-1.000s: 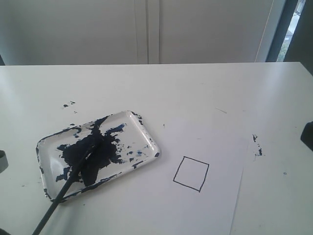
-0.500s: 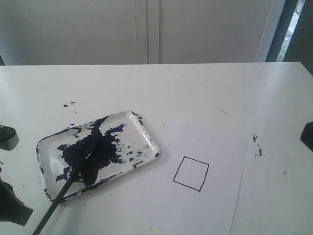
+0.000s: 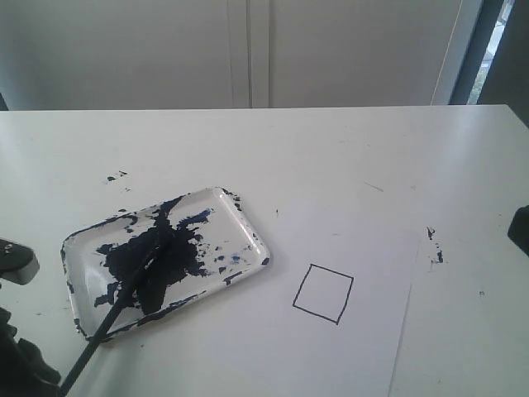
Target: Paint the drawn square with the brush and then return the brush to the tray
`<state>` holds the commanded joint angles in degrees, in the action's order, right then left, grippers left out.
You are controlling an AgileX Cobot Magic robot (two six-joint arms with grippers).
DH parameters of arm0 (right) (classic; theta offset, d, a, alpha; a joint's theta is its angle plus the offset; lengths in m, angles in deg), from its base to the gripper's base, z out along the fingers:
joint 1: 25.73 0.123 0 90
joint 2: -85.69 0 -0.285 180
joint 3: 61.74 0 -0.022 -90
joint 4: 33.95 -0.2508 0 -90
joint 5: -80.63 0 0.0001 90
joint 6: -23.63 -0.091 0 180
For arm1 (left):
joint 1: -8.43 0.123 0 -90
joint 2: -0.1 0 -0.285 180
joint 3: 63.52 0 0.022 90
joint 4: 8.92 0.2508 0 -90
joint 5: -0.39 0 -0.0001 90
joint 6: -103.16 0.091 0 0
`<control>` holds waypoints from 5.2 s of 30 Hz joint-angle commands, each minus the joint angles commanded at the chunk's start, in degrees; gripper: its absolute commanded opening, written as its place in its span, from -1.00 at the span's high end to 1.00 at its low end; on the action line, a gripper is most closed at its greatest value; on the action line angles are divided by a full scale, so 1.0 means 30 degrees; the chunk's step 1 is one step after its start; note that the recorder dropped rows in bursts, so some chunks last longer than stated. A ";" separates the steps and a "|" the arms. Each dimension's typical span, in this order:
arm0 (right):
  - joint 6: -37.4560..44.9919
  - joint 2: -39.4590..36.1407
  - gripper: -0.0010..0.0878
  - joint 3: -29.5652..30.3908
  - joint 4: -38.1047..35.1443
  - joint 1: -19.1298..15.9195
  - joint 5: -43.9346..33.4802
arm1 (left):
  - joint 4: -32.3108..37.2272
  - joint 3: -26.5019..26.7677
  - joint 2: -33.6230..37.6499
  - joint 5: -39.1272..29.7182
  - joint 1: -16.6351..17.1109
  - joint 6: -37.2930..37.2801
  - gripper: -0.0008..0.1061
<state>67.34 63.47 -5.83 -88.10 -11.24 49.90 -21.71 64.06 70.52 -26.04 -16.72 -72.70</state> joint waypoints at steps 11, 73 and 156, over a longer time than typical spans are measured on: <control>0.0000 0.0000 0.98 0.0000 0.0000 0.0000 -0.0221 | 0.5001 0.0000 0.1916 0.1374 -0.1773 -0.5469 0.23; 0.0000 0.0000 0.98 0.0000 0.0000 0.0000 -0.0285 | 0.0948 0.0000 0.4033 0.0270 -0.1773 -0.3595 0.90; 0.0000 0.0000 0.98 0.0000 0.0000 0.0000 -0.0617 | -1.3229 0.0328 0.4689 1.8448 -1.2969 -1.0243 0.99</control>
<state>67.34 63.47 -5.83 -88.10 -11.24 48.05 -61.39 65.04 84.59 29.30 -55.62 -103.43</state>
